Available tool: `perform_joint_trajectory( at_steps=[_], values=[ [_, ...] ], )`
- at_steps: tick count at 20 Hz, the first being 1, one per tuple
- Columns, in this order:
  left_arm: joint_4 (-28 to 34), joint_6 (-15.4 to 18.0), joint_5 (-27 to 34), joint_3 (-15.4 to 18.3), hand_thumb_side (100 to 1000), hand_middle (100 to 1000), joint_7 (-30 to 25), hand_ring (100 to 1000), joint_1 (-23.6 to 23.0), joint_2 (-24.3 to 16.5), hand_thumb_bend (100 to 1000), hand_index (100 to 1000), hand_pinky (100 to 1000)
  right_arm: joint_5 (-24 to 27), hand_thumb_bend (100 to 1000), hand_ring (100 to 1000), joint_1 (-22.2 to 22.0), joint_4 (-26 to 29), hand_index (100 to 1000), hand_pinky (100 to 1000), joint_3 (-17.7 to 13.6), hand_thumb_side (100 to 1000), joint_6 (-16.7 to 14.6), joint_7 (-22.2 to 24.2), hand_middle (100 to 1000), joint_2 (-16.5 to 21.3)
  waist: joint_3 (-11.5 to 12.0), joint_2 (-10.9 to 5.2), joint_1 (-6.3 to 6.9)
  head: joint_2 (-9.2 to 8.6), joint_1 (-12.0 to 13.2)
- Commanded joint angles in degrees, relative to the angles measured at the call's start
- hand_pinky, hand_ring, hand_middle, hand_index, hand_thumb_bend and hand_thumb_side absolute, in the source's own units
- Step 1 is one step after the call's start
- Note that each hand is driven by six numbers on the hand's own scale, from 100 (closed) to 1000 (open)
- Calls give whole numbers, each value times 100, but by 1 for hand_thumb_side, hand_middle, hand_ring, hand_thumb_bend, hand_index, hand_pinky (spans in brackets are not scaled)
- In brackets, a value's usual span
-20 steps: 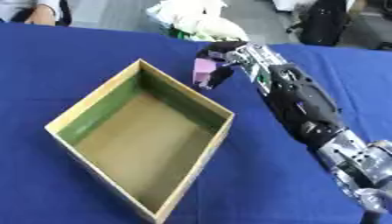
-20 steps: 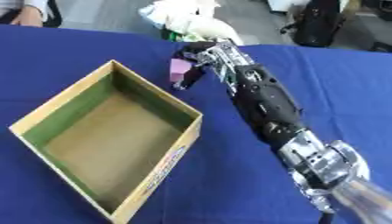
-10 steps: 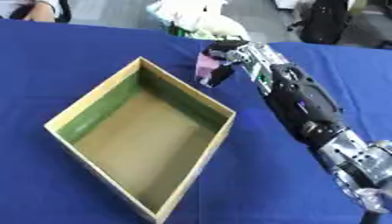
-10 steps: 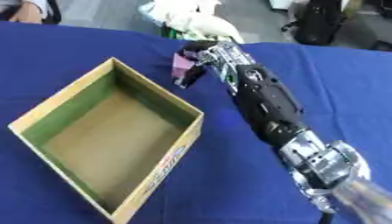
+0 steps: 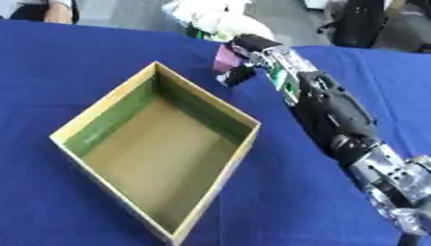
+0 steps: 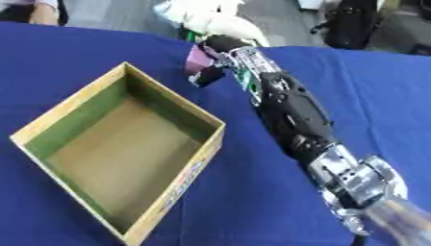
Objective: Pick up objects on the table and place them in the box.
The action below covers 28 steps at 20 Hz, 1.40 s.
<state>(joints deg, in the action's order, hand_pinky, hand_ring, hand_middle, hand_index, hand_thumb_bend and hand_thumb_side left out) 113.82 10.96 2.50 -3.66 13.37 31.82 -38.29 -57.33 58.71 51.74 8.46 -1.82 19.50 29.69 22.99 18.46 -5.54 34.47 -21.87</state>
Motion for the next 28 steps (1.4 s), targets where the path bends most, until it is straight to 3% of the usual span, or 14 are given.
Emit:
perform_joint_trajectory(
  at_steps=[1, 4, 5, 6, 10, 20, 28],
  values=[
    [77, -21, -16, 64, 722, 950, -1, 868, 75, -70, 100, 697, 846, 97, 100, 733, 130, 203, 585, 958, -13, 610, 74, -6, 468, 209, -15, -161, 65, 1, 4],
    [77, -19, 3, 63, 719, 943, 2, 867, 86, -72, 100, 699, 844, 136, 100, 737, 166, 374, 598, 944, 3, 620, 125, 122, 477, 235, -43, -214, 87, 35, 18],
    [77, -18, 11, 62, 744, 940, 3, 866, 92, -72, 100, 699, 844, 151, 100, 737, 174, 446, 599, 938, 6, 696, 147, 158, 478, 247, -50, -229, 93, 50, 18],
    [77, -14, 19, 61, 717, 938, 4, 866, 96, -73, 100, 700, 843, 168, 100, 736, 184, 526, 599, 933, 13, 617, 163, 193, 477, 263, -59, -250, 100, 78, 22],
    [77, 76, 56, 90, 699, 900, 68, 855, 150, -111, 100, 708, 821, 260, 100, 728, 208, 904, 598, 876, 73, 612, 277, 352, 482, 345, -97, -342, 135, 196, 28],
    [77, 355, 54, 181, 647, 791, 326, 843, 403, -642, 100, 738, 795, 433, 100, 741, 42, 1957, 613, 932, 541, 617, 337, 718, 488, 469, -161, -608, 265, 473, 49],
    [77, 448, -12, 213, 571, 743, 528, 837, 468, -1009, 100, 754, 781, 317, 100, 749, -124, 2481, 622, 932, 798, 625, 520, 801, 495, 232, -164, -829, 327, 700, 45]
  ],
)
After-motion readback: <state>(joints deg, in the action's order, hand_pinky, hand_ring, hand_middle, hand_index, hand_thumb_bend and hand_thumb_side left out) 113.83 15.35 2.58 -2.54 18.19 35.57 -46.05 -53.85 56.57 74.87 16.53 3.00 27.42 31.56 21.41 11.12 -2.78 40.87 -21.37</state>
